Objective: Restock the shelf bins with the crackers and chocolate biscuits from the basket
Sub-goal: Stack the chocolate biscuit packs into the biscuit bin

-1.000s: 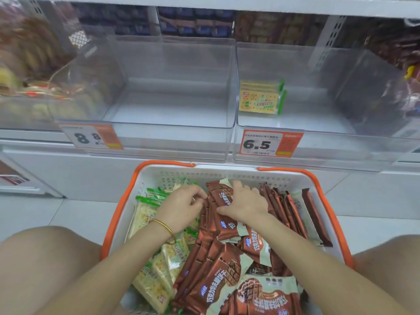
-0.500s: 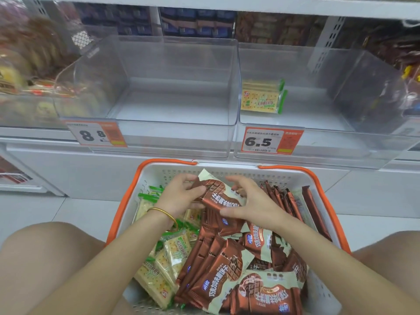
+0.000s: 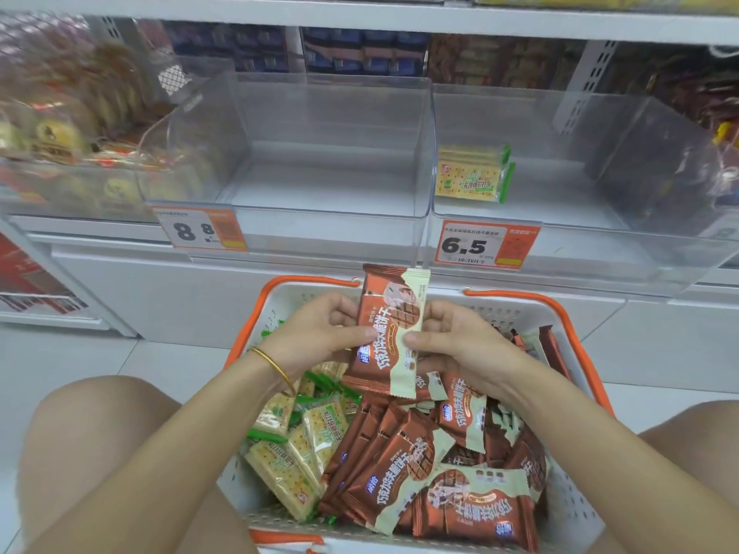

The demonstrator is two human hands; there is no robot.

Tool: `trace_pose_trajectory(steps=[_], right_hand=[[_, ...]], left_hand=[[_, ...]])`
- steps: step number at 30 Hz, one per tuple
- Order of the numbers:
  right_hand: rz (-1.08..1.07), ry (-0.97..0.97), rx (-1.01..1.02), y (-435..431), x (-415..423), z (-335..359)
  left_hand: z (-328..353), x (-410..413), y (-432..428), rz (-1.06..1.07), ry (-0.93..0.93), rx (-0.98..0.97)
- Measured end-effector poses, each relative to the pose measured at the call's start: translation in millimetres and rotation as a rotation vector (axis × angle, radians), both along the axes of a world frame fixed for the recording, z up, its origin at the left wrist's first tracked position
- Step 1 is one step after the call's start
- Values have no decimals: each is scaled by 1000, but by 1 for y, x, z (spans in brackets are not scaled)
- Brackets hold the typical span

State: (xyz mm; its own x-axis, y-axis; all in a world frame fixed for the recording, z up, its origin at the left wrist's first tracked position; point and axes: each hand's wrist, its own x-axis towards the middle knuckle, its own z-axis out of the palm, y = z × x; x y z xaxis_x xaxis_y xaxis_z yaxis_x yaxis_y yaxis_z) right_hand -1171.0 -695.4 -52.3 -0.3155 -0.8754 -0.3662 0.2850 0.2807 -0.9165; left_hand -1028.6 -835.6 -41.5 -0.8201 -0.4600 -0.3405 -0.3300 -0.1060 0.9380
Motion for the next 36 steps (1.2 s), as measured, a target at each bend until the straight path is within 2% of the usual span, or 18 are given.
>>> trace_pose_trajectory(steps=[3, 7, 10, 14, 17, 19, 21, 22, 23, 25, 27, 29, 32, 36], right_hand=[[-24, 20, -27, 0, 4, 10], [-158, 191, -142, -5, 2, 35], [-70, 284, -174, -18, 5, 62], [81, 424, -152, -57, 12, 103], [84, 448, -164, -95, 7, 131], [27, 390, -154, -122, -4, 144], [-70, 387, -123, -150, -17, 149], [-124, 415, -92, -168, -23, 147], [-172, 456, -55, -186, -29, 142], [-231, 504, 20, -225, -41, 123], [-261, 558, 84, -262, -53, 96], [-266, 684, 131, -293, -63, 72], [-214, 917, 139, -330, -73, 51], [-154, 1246, 146, -363, -79, 42]], left_hand=[[17, 6, -8, -21, -5, -125], [45, 15, -24, -99, -14, -321], [69, 20, -33, -86, 6, -426], [104, 24, -51, -2, 78, -475], [121, 24, -74, 161, 162, -494], [121, 21, -94, 408, 246, -538], [115, 19, -113, 667, 314, -692], [109, 18, -122, 714, 299, -817], [104, 15, -129, 685, 254, -946], [91, 5, -140, 485, 120, -1126], [79, -6, -149, 269, -78, -1232], [70, -11, -155, 154, -245, -1308], [67, -9, -165, 98, -346, -1370], [66, -6, -168, 63, -370, -1384]])
